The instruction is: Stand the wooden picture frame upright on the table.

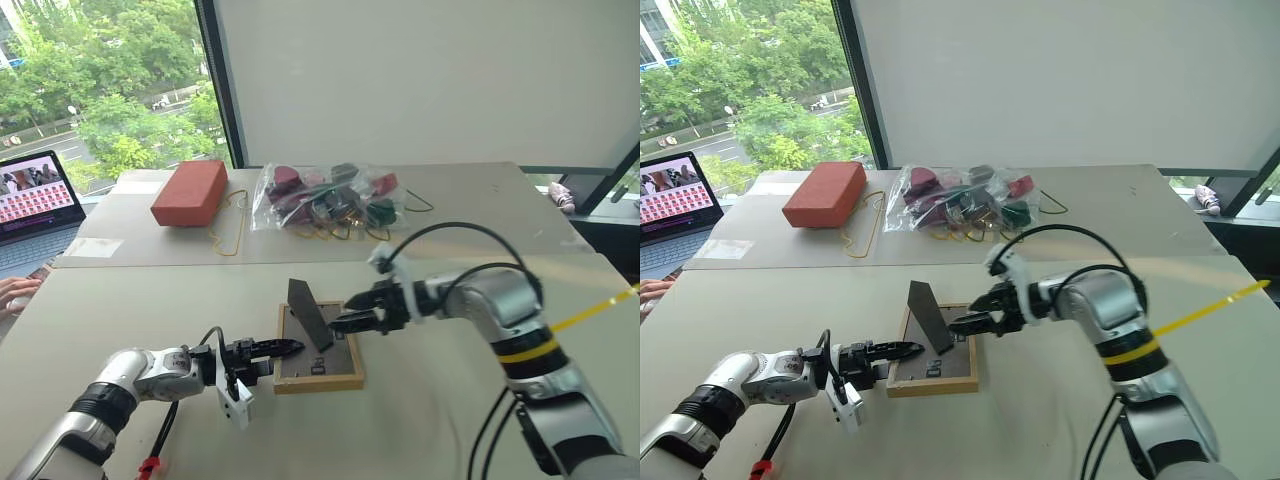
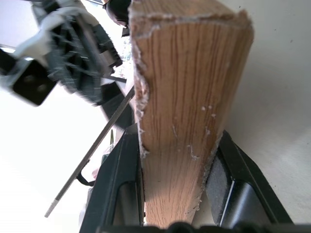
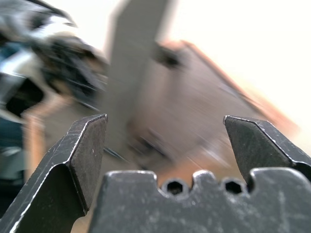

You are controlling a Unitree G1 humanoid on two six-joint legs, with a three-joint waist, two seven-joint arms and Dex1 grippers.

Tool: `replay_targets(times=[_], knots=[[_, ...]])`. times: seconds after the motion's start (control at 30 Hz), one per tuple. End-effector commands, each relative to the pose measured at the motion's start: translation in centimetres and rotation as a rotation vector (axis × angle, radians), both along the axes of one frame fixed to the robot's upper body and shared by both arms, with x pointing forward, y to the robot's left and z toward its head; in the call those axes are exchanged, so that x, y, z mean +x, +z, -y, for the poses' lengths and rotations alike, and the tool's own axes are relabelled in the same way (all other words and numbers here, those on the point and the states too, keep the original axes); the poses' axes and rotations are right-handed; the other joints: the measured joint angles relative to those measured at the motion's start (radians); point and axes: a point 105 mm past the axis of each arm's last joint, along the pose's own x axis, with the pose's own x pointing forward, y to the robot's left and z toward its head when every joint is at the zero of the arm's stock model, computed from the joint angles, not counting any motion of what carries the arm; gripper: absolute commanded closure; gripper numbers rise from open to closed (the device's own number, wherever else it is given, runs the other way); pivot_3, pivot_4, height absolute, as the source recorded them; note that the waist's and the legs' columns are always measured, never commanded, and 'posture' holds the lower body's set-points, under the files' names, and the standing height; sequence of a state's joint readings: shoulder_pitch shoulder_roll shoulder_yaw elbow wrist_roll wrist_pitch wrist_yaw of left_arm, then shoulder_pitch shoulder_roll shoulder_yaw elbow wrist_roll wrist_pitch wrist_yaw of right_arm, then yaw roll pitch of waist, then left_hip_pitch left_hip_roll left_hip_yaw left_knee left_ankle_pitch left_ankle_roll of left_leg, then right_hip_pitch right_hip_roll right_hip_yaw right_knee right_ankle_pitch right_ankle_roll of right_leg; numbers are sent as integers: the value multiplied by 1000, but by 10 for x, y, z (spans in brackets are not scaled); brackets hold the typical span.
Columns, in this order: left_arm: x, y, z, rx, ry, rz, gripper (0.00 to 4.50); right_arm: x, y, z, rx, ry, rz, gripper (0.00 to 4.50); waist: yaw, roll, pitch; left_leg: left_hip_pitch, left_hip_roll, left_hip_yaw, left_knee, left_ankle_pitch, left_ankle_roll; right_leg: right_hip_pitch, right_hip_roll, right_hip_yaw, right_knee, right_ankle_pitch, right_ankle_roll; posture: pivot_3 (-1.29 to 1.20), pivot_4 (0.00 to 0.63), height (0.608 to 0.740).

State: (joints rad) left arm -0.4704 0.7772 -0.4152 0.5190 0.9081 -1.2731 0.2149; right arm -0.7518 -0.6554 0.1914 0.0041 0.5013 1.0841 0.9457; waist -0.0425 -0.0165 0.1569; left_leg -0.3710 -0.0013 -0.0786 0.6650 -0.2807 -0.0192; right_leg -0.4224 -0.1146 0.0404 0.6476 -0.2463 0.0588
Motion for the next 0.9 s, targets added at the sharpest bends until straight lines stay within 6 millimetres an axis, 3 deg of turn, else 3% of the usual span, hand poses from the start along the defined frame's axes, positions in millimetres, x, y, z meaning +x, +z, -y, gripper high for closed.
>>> replay_targets(times=[0.03, 0.17, 0.27, 0.33, 0.5, 0.67, 0.77, 0.8, 0.9], knots=[[-6, -21, -8, 64, 23, -65, 3371, 0, 20, 37, -182, 23, 433, 47, 1, 1, 0, 0, 0, 0, 0, 0, 0, 0, 0, 0, 0, 0, 0, 0, 150, 740], [-6, -22, -10, 67, 28, -68, 3371, -37, -6, 34, -402, 287, 742, 47, -5, 3, -2, 1, 0, 1, -1, 0, 1, 0, 0, 1, -1, 0, 0, 0, 150, 740], [-6, -21, -11, 63, 31, -70, 3371, -59, -23, 14, -455, 472, 954, 47, -11, 3, -2, 4, 1, 4, 0, 0, 0, 1, 0, 2, -3, 0, 0, 0, 150, 740], [-6, -20, -11, 54, 31, -76, 3371, -64, -23, -8, -446, 513, 1151, 47, -13, 3, -2, 5, 1, 4, 0, 1, -2, 2, 0, 2, -2, 0, 0, 0, 150, 740], [-5, -15, -10, 35, 27, -78, 3371, -74, -13, -41, -374, 539, 1398, 47, -9, 2, -2, 7, 1, 4, 0, 2, -3, 3, 0, 3, -2, 0, 0, 0, 150, 740], [-4, -11, -11, 23, 34, -82, 3371, -80, -17, -54, -349, 564, 1454, 47, -2, 2, -1, 5, 1, 4, 0, 1, -2, 2, 0, 2, -3, 0, 0, 0, 150, 740], [-3, -10, -11, 19, 38, -84, 3371, -81, -20, -55, -344, 567, 1456, 719, -2, 2, -1, 5, 1, 4, 0, 1, -2, 2, 0, 2, -3, 0, 0, 0, 150, 740], [-2, -10, -11, 17, 41, -85, 3371, -82, -21, -56, -344, 570, 1460, 1337, -2, 2, -1, 5, 1, 4, 0, 1, -2, 2, 0, 2, -4, 0, 0, 0, 150, 740], [-1, -9, -10, 12, 48, -90, 3371, -85, -21, -57, -336, 573, 1468, 2072, -2, 2, -1, 5, 1, 4, 0, 1, -2, 2, 0, 2, -3, 0, 0, 0, 150, 740]])
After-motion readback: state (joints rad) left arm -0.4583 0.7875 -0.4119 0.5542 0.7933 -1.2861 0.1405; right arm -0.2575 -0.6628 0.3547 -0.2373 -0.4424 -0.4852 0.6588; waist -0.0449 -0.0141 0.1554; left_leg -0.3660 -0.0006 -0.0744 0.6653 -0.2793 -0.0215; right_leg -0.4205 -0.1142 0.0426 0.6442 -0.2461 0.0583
